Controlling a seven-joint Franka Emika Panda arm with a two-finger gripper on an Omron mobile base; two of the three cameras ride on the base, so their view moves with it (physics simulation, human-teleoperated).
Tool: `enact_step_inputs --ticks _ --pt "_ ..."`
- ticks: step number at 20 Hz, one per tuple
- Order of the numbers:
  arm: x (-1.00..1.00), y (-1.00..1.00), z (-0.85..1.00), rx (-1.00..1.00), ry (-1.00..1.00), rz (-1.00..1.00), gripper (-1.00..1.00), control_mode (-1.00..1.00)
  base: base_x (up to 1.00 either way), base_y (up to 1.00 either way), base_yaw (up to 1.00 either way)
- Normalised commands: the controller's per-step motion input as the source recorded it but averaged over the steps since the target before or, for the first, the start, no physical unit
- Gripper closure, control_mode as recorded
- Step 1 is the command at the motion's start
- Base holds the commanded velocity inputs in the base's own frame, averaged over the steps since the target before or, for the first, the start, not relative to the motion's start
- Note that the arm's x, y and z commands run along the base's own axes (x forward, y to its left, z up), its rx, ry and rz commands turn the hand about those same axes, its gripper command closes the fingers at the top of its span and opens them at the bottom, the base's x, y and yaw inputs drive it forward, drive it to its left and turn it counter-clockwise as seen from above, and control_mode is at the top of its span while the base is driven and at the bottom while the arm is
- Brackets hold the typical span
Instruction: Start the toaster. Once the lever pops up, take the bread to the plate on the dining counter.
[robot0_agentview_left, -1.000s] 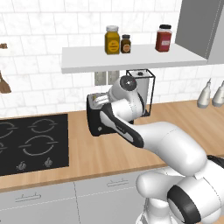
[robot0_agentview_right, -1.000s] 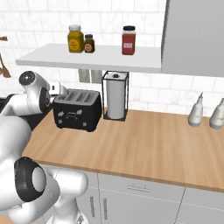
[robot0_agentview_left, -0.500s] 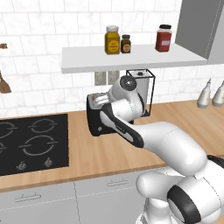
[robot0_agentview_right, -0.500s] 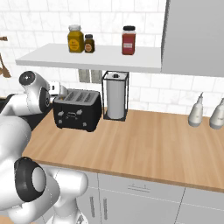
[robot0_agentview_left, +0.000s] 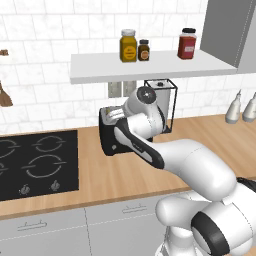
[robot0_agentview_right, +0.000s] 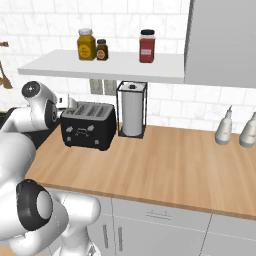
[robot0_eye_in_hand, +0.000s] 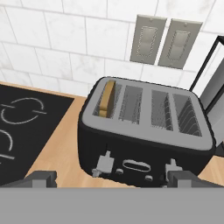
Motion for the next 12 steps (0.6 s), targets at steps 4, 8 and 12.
enact_step_inputs --ticks 4,8,12 --pt "0.03 0.02 0.0 0.0 0.0 0.0 -1.0 -1.0 0.0 0.0 0.0" --pt "0.01 0.0 0.0 0.0 -0.02 -0.01 -1.0 -1.0 0.0 0.0 0.0" --pt "0.01 0.07 0.0 0.02 0.0 -0.09 -1.0 -1.0 0.0 0.0 0.0"
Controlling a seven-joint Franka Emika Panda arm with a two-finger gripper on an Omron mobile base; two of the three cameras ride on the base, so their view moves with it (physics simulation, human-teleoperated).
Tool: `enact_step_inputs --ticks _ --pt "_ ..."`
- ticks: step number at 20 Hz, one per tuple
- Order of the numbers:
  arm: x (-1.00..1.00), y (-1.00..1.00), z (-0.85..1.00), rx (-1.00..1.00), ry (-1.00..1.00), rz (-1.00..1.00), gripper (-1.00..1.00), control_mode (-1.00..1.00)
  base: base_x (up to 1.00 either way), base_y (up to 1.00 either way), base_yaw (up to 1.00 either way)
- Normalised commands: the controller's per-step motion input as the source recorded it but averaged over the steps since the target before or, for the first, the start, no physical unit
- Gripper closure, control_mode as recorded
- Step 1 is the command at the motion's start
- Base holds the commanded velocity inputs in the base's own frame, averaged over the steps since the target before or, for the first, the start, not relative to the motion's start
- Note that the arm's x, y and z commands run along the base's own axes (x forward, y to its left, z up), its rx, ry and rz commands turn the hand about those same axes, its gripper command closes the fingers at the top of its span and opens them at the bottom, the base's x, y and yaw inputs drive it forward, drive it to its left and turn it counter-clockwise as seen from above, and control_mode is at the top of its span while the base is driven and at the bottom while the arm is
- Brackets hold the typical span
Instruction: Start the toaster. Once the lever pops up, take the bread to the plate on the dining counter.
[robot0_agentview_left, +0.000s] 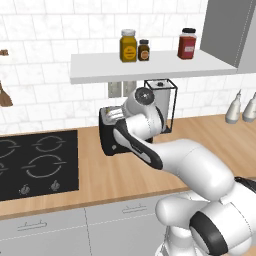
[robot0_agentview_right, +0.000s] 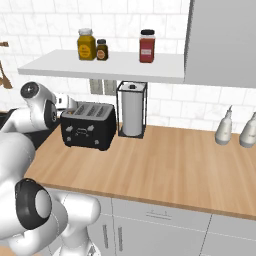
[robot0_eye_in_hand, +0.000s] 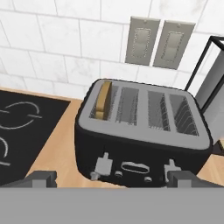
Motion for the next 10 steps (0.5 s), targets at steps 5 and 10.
enact_step_inputs --ticks 5,10 --pt "0.17 0.29 0.0 0.04 0.0 -0.14 -1.0 -1.0 0.0 0.0 0.0" --pt "0.17 0.26 0.02 0.02 0.0 -0.1 -1.0 -1.0 0.0 0.0 0.0"
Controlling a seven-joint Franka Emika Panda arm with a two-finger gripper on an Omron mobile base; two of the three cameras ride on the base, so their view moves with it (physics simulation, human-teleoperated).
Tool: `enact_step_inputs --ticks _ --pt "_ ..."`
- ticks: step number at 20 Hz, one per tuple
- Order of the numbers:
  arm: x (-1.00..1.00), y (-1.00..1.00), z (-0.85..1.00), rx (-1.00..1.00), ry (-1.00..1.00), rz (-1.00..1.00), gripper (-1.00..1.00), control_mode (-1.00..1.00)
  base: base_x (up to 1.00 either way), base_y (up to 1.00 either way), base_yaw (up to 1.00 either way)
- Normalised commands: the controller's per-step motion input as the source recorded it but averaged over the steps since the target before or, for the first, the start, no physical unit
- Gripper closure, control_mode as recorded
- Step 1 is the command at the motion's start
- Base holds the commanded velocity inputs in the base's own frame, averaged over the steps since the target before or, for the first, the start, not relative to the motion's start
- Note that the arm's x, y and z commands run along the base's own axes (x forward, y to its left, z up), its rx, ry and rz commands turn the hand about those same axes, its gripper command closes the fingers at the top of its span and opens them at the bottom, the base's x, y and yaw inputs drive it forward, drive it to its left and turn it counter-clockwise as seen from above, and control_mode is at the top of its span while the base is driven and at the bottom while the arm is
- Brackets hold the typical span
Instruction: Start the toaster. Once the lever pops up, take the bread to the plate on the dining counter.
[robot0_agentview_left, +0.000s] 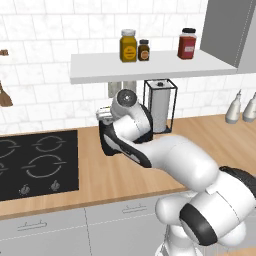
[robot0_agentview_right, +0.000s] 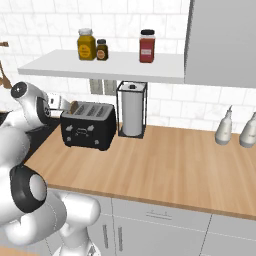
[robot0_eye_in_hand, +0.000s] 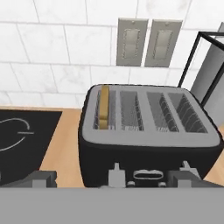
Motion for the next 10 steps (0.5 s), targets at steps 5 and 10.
enact_step_inputs --ticks 5,10 --pt "0.29 0.11 0.0 0.0 0.0 -0.01 -1.0 -1.0 0.0 0.0 0.0" --pt "0.53 0.21 0.0 0.0 0.0 0.0 -1.0 -1.0 0.0 0.0 0.0"
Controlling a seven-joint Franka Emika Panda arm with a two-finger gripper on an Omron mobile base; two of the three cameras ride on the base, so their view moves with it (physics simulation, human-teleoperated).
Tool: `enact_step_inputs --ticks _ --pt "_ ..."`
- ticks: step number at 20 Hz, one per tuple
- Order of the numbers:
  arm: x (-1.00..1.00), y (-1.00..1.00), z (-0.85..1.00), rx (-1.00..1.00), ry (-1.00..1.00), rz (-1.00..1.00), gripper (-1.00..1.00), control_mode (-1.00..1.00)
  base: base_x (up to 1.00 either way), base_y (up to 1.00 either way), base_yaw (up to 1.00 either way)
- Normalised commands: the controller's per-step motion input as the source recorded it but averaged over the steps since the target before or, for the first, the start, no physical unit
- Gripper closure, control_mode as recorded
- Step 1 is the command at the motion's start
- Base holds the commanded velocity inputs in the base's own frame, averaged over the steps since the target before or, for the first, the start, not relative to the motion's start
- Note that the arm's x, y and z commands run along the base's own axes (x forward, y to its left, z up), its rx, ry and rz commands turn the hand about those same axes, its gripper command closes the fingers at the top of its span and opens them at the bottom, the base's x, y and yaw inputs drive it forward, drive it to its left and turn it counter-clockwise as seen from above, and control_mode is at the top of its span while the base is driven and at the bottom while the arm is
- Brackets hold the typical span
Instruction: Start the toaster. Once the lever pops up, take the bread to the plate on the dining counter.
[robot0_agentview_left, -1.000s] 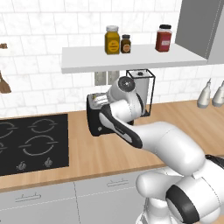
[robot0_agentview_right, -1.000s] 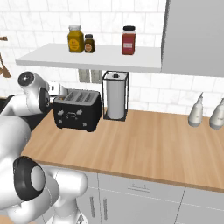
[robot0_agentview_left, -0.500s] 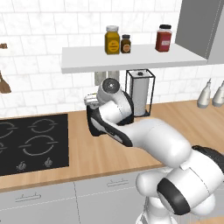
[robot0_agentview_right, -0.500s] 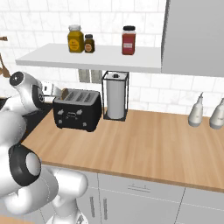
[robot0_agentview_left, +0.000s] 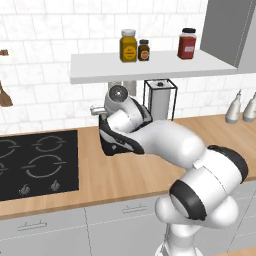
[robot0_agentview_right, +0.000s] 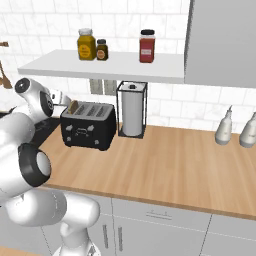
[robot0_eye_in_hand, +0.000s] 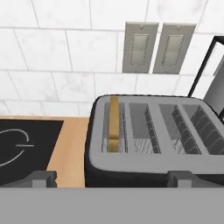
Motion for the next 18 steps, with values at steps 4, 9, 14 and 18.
enact_step_inputs --ticks 4,9,14,18 --pt "0.48 0.09 0.0 0.0 0.0 0.0 -1.0 -1.0 0.0 0.0 0.0" --pt "0.48 0.01 -0.01 0.0 0.0 0.0 -1.0 -1.0 0.0 0.0 0.0" --pt "0.28 0.0 -0.24 0.0 0.0 0.0 -1.0 -1.0 0.0 0.0 0.0" --pt "0.24 0.0 -0.32 0.0 0.0 0.0 -1.0 -1.0 0.0 0.0 0.0"
